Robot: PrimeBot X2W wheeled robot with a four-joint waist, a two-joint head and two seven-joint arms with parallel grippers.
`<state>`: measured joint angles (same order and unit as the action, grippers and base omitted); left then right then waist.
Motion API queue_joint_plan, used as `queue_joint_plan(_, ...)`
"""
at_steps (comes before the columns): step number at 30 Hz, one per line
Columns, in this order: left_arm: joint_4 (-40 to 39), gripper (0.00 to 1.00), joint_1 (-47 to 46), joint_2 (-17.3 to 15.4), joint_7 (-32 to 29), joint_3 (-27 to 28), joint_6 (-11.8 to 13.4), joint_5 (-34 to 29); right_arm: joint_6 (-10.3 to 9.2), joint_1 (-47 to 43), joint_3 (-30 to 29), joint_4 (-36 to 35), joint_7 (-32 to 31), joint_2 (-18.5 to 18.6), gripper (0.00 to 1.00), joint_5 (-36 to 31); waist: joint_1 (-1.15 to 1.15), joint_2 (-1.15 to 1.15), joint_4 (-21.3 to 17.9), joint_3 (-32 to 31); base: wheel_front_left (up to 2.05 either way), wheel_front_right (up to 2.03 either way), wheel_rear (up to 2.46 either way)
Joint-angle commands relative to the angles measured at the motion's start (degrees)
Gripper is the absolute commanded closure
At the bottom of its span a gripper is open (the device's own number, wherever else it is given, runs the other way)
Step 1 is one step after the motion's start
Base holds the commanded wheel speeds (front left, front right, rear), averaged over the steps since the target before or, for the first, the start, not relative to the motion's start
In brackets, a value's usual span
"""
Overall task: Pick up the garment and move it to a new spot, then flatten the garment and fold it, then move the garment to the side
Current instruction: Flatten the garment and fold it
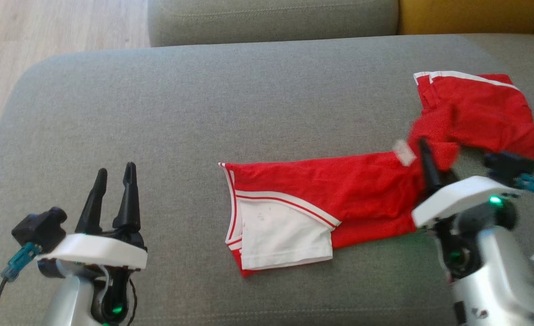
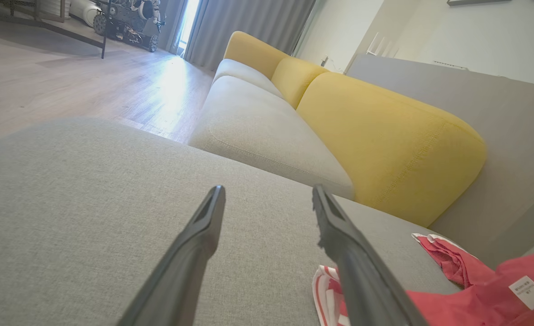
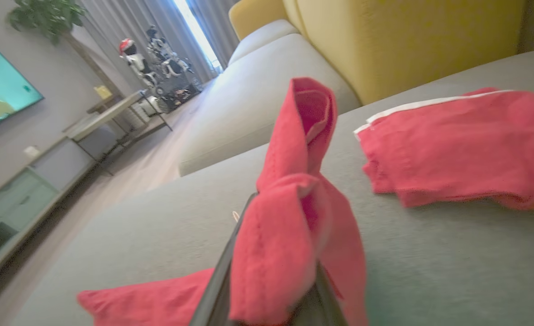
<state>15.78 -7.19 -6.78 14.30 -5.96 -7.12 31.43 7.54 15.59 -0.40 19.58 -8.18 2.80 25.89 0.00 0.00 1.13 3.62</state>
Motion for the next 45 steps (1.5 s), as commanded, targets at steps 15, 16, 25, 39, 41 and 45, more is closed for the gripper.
queue_joint_plan(15, -1.03, 0.00, -2.23, 0.39, 0.70, -0.10, -0.36, 0.42, -0.05, 2.06, 28.72, -3.01, 4.07, 0.09, 1.00, 16.54, 0.00, 0.00, 3.28, 1.50, 0.00, 0.00, 0.00)
queue_joint_plan(16, -0.93, 0.00, -2.33, 0.42, 0.70, -0.17, -0.36, 0.52, -0.05, 2.44, 29.79, -2.53, 4.51, 0.09, 1.00, 17.34, 0.00, 0.00, 3.67, 1.81, 0.00, 0.00, 0.00)
queue_joint_plan(25, -0.16, 0.00, -3.64, 0.67, 0.70, -0.86, -0.36, 1.10, -0.05, 7.42, 37.23, 4.87, 9.14, 0.09, 1.00, 22.64, 0.00, 0.00, 6.89, 4.00, 0.00, 0.00, 0.00)
queue_joint_plan(39, 0.85, 0.00, -3.48, 0.75, 0.70, 0.80, -0.36, 0.61, -0.05, 12.76, 43.85, 8.92, 12.51, 0.08, 0.00, 27.86, 0.00, 0.00, 5.69, 3.17, 0.00, 0.00, 0.00)
queue_joint_plan(41, 0.83, 0.00, -3.46, 0.78, 0.70, 0.84, -0.36, 0.58, -0.05, 13.33, 42.97, 8.89, 13.10, 0.08, 0.00, 27.49, 0.00, 0.00, 5.40, 2.99, 0.00, 0.00, 0.00)
queue_joint_plan(45, 0.33, 0.00, -3.39, 1.03, 0.70, 1.22, -0.36, 0.43, -0.05, 15.97, 36.96, 10.60, 15.32, 0.08, 0.00, 20.64, 0.00, 0.00, 4.39, 2.46, 0.00, 0.00, 0.00)
